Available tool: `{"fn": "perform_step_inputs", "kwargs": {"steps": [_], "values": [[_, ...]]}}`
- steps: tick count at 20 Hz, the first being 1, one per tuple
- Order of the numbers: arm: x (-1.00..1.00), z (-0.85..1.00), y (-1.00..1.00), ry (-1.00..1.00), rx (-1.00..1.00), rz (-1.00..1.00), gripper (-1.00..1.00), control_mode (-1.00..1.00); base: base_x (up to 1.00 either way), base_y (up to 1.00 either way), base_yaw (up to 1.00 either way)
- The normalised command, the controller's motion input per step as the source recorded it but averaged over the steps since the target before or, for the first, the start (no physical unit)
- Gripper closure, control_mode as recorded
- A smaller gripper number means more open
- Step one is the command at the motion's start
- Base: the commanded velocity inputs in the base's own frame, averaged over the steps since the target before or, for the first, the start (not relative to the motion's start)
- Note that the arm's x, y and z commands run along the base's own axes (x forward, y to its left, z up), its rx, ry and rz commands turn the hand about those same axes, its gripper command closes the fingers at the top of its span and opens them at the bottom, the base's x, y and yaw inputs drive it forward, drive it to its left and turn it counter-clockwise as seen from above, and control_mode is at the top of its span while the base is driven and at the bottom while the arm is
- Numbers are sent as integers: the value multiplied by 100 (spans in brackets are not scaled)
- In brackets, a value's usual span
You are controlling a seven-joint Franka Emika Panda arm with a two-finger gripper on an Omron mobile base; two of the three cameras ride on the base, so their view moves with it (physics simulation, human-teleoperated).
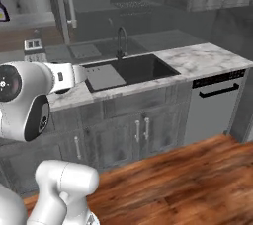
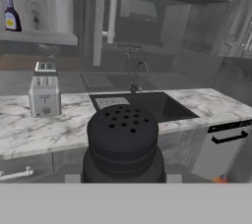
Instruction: Take 2 condiments from the cabinet and move them on the counter near the stove.Make sure the condiments are lined up with each other, next to each other.
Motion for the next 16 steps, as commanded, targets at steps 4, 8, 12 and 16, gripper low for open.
{"fn": "perform_step_inputs", "kwargs": {"steps": [4, 8, 12, 16], "values": [[0, 0, 0, 0, 0, 0, 100, 100, -33, 0, 5], [0, 0, 0, 0, 0, 0, 100, 100, -28, 0, 53], [0, 0, 0, 0, 0, 0, 100, 100, -31, -25, 38], [0, 0, 0, 0, 0, 0, 100, 100, -47, -57, -18]]}}
